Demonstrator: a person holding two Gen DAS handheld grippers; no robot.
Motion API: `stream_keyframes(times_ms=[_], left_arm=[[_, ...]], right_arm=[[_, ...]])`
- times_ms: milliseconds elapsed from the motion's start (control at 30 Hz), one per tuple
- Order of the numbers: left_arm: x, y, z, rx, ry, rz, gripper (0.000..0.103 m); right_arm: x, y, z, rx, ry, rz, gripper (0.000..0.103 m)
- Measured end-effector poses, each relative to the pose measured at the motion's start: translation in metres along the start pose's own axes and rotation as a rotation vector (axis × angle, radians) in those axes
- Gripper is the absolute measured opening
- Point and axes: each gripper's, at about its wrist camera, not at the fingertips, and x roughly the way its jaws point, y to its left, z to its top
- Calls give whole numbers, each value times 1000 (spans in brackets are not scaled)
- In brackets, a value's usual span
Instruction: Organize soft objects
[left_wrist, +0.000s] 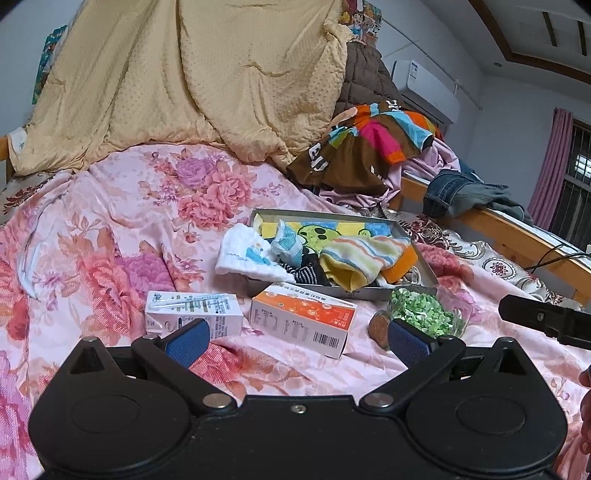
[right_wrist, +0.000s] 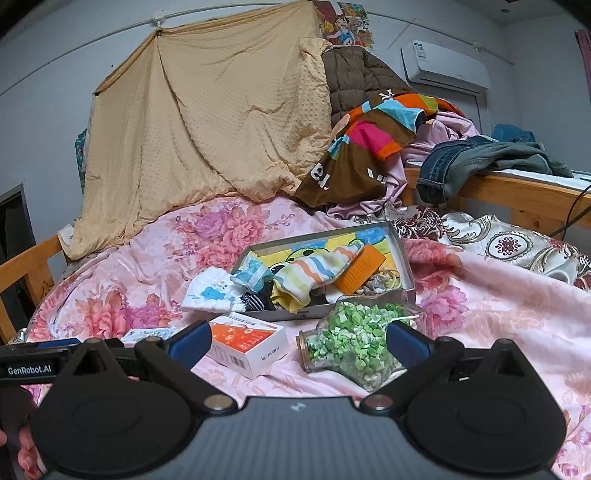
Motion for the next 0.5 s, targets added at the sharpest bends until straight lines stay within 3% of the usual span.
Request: stream_keyframes(times_ms=[500], left_arm=[[-10, -1, -14, -43, 45, 38, 102]], right_arm=[[-9, -7, -15, 17, 10, -18, 103]])
